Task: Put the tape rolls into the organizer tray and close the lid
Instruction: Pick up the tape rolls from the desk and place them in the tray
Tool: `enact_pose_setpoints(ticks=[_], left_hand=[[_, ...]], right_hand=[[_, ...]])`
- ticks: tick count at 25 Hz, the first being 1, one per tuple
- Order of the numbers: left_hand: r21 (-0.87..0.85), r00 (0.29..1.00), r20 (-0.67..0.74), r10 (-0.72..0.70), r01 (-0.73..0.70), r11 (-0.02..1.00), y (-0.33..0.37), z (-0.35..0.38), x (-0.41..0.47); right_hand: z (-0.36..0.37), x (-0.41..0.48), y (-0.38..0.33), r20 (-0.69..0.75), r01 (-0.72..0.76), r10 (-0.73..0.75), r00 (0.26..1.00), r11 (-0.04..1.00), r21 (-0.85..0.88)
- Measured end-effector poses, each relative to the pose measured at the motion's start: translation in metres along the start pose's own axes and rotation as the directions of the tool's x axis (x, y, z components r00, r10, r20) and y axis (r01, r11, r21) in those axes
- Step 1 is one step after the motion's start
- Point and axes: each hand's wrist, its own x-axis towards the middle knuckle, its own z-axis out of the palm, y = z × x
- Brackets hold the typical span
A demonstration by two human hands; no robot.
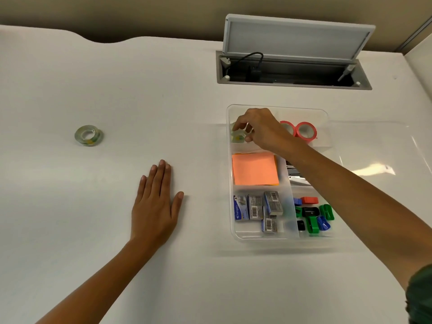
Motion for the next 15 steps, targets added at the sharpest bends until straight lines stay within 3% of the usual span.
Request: enact_pose_setpoints(ticks=[8, 15], left_hand=[[-0.003, 1.0, -0.002, -0.001, 0.001, 1.0, 0.0, -0.001, 0.0], [-0.053, 1.0, -0.024, 0.001, -0.002, 0.999, 0.0, -0.001, 0.0]], right_hand=[[-0.004, -0.006, -0.006, -0.029, 0.005, -0.005, 1.0, 1.0, 0.008], [-0.011, -0.015, -0.018, -0.357, -0.028, 0.076, 0.931, 0.99, 0.136]])
